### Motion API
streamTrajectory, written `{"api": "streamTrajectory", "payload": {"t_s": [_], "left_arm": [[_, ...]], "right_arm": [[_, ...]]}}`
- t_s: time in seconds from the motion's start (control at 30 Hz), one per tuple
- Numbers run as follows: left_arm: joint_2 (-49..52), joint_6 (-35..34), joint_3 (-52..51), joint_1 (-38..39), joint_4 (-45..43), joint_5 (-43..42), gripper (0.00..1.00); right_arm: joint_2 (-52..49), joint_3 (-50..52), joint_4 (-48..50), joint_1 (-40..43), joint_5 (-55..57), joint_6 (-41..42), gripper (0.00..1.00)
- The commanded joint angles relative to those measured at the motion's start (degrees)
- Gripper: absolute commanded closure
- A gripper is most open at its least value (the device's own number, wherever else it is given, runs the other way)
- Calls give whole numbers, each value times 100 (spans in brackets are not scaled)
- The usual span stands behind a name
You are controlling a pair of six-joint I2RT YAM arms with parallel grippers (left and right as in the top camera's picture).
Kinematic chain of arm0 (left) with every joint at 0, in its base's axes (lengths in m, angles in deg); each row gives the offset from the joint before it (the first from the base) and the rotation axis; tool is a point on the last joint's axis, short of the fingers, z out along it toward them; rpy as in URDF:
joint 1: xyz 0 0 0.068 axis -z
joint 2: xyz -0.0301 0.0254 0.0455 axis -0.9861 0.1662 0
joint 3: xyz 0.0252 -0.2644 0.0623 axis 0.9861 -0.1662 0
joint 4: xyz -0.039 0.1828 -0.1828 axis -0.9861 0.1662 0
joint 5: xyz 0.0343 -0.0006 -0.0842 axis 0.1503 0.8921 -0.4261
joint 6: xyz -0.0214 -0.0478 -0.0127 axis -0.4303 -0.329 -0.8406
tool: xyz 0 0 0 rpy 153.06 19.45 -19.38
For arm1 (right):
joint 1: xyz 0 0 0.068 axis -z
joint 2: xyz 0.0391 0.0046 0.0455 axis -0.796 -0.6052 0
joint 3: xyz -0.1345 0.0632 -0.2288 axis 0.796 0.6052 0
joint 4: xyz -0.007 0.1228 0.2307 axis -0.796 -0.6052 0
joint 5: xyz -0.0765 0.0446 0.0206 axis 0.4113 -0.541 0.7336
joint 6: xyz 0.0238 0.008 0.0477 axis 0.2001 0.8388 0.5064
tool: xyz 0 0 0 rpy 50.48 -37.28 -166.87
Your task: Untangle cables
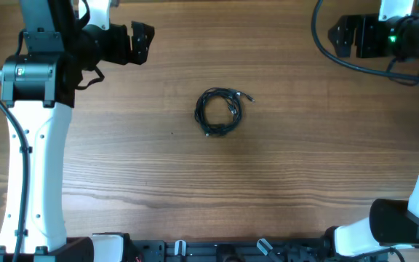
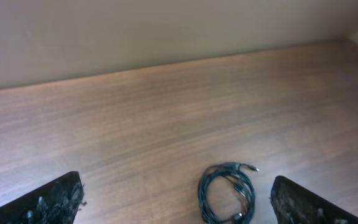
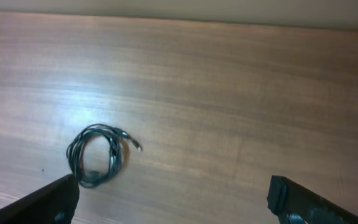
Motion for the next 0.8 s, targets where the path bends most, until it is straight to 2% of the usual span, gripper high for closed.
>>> {"api": "streamTrajectory", "payload": {"t_s": [0.0, 0.07, 0.2, 0.47, 0.63, 0.77], "left_arm": [[192, -17, 116, 2, 122, -271, 10], [280, -15, 116, 44, 199, -275, 12], [516, 31, 116, 142, 343, -291, 3], [1106, 72, 116, 409, 367, -308, 7], [1438, 74, 116, 568, 365, -299, 2], [1631, 72, 116, 739, 363, -39, 4]], "right_arm": [[31, -136, 284, 24, 92, 85, 0], [31, -136, 249, 24, 83, 155, 0], [28, -133, 210, 24, -50, 190, 0], [24, -133, 275, 24, -48, 199, 0], [13, -122, 291, 24, -46, 199, 0], [13, -122, 284, 24, -46, 201, 0]]}}
